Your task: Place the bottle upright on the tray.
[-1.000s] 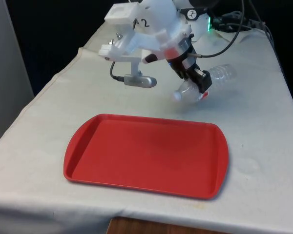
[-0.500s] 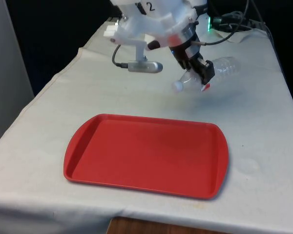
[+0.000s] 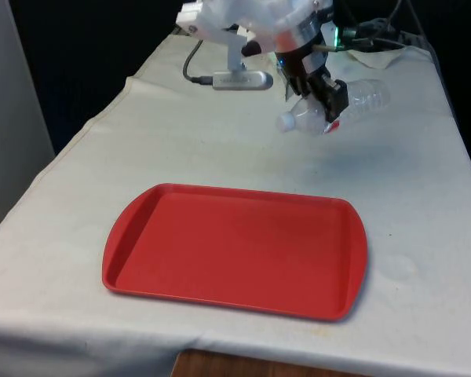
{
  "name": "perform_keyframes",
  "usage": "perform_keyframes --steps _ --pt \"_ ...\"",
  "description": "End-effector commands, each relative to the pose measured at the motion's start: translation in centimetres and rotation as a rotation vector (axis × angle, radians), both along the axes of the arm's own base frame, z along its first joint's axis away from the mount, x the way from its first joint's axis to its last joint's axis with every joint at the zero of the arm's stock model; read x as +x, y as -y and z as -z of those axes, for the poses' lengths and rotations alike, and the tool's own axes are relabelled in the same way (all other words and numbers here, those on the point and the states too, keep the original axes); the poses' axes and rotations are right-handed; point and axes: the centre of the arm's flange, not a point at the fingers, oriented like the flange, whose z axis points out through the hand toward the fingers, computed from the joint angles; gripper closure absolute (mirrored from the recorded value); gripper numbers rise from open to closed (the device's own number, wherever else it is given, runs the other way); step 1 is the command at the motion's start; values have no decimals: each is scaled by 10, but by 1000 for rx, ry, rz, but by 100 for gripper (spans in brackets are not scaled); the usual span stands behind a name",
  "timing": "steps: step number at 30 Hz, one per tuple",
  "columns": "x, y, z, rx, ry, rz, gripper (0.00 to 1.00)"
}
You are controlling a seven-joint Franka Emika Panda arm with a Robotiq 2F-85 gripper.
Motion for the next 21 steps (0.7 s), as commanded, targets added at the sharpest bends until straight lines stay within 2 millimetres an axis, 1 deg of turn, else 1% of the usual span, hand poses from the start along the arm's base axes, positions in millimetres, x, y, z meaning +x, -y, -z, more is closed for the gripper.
perform_keyframes --steps 1,2,7,8,9,13,15,16,21 --pt "0 0 -2 -4 1 1 66" --pt "-1 -2 -7 -16 1 7 66" --pt "-1 -3 -20 -35 6 15 66" --pt "0 -2 -16 -29 6 11 66" --pt "-1 -3 -22 -38 6 15 66" --pt "-2 -5 -31 -54 8 23 66" --pt "-3 -5 -35 -61 11 26 66" --pt "-2 -5 -33 -54 9 22 66" --pt "-3 -6 -42 -81 13 35 66"
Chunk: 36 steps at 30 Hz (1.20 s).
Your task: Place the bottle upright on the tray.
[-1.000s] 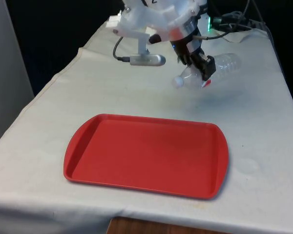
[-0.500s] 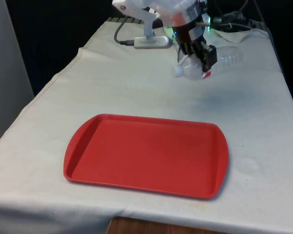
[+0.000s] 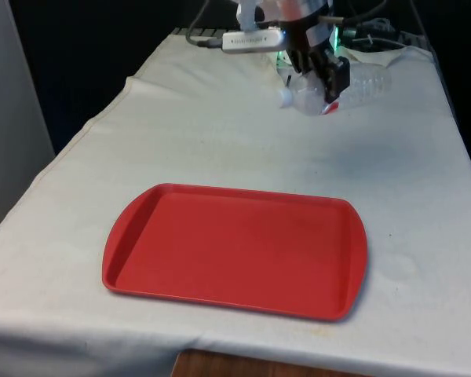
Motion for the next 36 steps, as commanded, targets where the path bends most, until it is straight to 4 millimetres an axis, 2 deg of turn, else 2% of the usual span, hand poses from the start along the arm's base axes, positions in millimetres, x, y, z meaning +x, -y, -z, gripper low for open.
perform_keyframes --steps 1,13,28,36 --pt "-1 -1 -2 -11 2 5 66" --pt "2 1 -9 -83 8 32 66" --pt "3 1 -8 -149 5 48 66" --pt "3 1 -25 -166 16 62 66"
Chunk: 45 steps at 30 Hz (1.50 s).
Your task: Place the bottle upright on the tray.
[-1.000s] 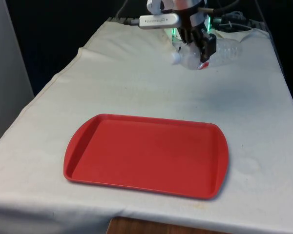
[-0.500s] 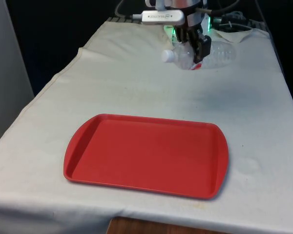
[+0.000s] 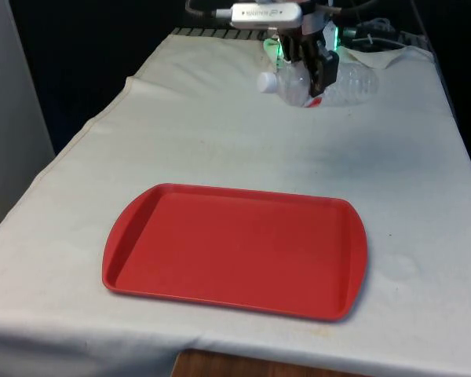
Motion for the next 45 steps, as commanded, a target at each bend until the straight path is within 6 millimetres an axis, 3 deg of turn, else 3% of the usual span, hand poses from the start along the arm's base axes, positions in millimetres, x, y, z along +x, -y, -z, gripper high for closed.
perform_keyframes --steps 1,2,8,17,45 --pt "-2 0 -8 -8 5 4 66" --pt "0 0 -3 -2 2 1 66" --pt "-4 1 -28 -19 20 8 66" --pt "-4 2 -43 -53 37 14 66" --pt "3 1 -46 -235 99 58 66"
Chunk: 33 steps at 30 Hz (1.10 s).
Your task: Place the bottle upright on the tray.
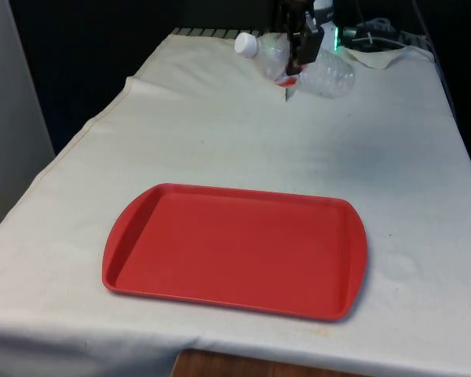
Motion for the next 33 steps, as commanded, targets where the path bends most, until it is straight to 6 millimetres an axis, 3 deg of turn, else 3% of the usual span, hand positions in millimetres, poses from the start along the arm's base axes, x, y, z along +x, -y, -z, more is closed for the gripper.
perform_keyframes --steps 1,15,33 --pt "1 -2 -1 -17 26 6 66" --pt "5 -8 3 -92 84 27 66" --pt "13 -32 2 -181 209 52 66"
